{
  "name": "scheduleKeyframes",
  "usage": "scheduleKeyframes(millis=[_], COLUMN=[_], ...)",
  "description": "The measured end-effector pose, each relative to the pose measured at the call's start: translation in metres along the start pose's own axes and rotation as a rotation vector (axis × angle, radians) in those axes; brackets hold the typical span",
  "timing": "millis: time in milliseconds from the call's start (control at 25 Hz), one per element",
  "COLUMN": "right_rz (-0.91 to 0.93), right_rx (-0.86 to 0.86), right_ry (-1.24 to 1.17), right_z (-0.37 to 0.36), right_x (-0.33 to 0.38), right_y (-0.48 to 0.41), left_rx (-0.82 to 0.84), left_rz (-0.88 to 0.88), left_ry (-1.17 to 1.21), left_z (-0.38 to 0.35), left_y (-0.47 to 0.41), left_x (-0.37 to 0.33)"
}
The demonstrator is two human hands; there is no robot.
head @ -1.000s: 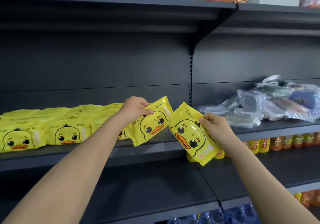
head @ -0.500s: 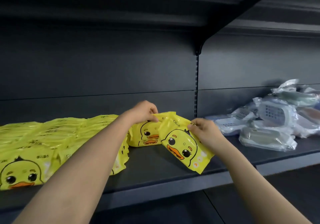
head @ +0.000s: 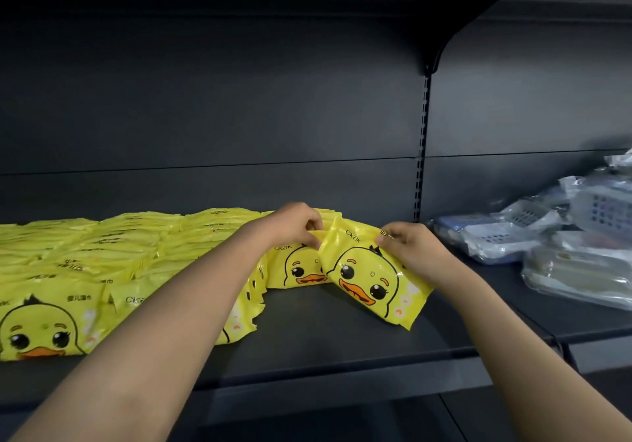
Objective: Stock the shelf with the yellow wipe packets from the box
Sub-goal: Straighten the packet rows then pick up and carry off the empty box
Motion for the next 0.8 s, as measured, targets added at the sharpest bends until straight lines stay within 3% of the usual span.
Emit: scheduleKeyframes(millis=[200,360,440,520,640,800], right_rz=[0.058,0.156,0.214,0.226,0.231,0.193], right_rx=[0.154,0.271,0.198,0.005,-0.215,-0.064], right_ry=[0.052,0.292,0.482,0.618,0.578,0.597], right_z=[-0.015,-0.050,-0.074,-0.088,-0.087,-0.094], right_x=[0.022,0.059,0.070,0.071,0.068,0.070], right_y=[-0.021,-0.052,-0.067,-0.068,-0.052,-0.045], left_rx=[-0.187,-0.270,-0.287,-0.291,-0.308,-0.355], left_rz=[-0.029,0.065,0.093,0.108,0.099,0.090], left_ry=[0.097,0.061,0.058,0.062,0.070,0.045], left_z=[0.033,0.049,0.049,0.044,0.035,0.026], left_y=[0.035,0.072,0.088,0.102,0.119,0.133], left_x=[0.010,0.035,0.045,0.051,0.055,0.056])
Point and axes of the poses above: each hand's wrist, its own y-axis away from the middle knuckle, its own z-axis out of the back of the hand, x = y × z, the point moved 9 cm from there along -y, towards the middle knuckle, and after that the axes turned 13 degrees about x, right-handed, at the moved point
